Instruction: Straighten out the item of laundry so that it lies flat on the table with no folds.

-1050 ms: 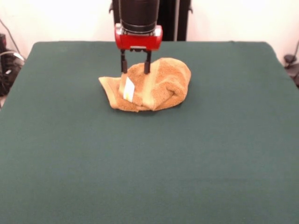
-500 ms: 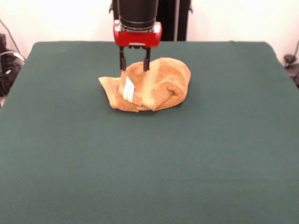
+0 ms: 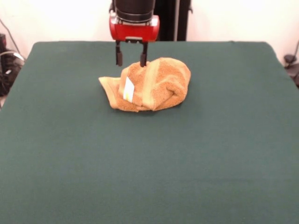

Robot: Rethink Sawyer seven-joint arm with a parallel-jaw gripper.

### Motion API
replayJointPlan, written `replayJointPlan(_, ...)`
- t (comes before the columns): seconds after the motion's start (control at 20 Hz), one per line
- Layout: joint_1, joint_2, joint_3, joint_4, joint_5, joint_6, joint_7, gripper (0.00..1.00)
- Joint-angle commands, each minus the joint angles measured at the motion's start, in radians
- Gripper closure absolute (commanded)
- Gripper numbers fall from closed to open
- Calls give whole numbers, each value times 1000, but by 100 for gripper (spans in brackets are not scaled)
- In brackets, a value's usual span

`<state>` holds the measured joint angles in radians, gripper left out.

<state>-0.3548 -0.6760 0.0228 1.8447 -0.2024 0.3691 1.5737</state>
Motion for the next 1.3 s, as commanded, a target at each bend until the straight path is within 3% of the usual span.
replayJointPlan(0.05,20,26,109,-38,-33,84,8,0)
replayJointPlan(1.3,-13,75,101,-67,-48,57,9,0)
